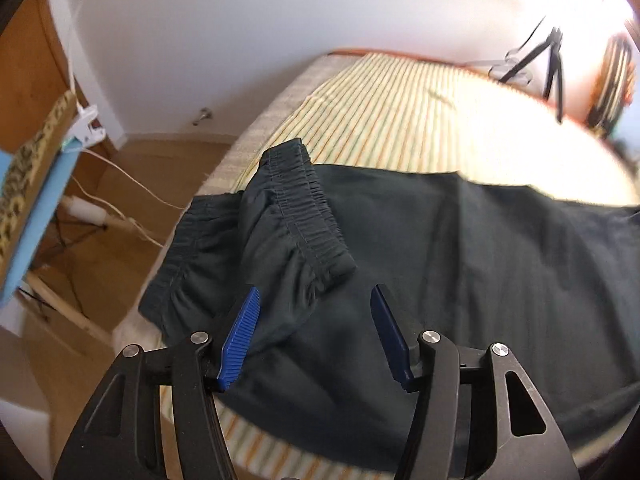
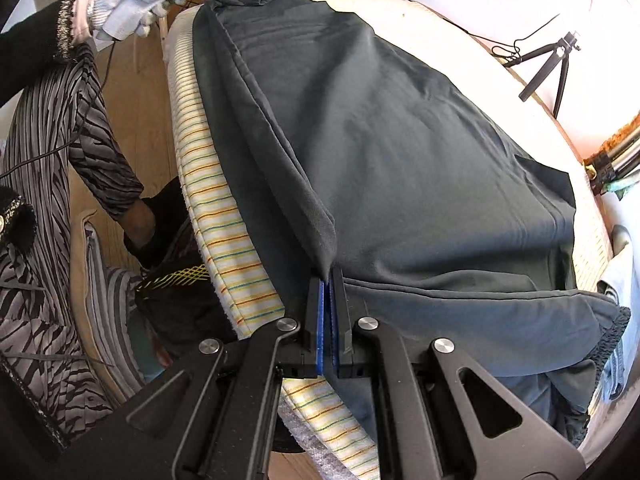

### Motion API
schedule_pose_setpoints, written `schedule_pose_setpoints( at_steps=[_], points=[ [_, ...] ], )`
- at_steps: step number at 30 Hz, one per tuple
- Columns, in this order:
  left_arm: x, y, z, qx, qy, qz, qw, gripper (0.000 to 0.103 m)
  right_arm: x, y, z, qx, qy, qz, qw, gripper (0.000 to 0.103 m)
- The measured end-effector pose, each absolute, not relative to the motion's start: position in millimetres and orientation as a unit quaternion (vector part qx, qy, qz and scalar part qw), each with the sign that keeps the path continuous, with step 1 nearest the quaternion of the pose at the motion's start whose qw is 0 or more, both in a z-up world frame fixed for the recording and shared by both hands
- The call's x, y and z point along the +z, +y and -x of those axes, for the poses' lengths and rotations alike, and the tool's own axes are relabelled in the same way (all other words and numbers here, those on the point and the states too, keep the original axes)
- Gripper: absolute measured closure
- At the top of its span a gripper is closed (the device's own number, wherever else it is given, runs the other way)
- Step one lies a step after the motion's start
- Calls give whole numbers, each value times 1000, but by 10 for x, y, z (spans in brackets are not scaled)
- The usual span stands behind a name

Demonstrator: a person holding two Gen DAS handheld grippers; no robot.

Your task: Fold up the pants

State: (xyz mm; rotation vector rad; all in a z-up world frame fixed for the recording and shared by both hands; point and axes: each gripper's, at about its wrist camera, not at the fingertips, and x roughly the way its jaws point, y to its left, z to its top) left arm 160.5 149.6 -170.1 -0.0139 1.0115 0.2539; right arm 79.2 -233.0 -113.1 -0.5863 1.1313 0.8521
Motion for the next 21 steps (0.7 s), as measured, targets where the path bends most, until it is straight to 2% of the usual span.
schedule_pose_setpoints(
  at_steps=[5,7,8,9,16,21],
  points=[
    [-1819,1652,-1788,129,488,35,863,46,-1142,-2340,-786,384,514,265,720,100],
    [-1827,1778,-1720,126,482,64,865,57,-1136,-2352,-795,382,514,266,721,100],
    [-1827,1840,-1710,128,479,81,865,73,-1131,-2355,-799,381,513,267,721,100],
    [-1812,1865,-1692,131,477,91,864,76,-1127,-2358,-805,379,512,269,722,100],
    [-1572,2451,-1250,142,415,252,862,77,-1031,-2406,-860,369,504,270,733,100],
    [-1734,2558,-1158,144,438,259,849,78,-1025,-2382,-867,369,501,277,732,100]
  ],
)
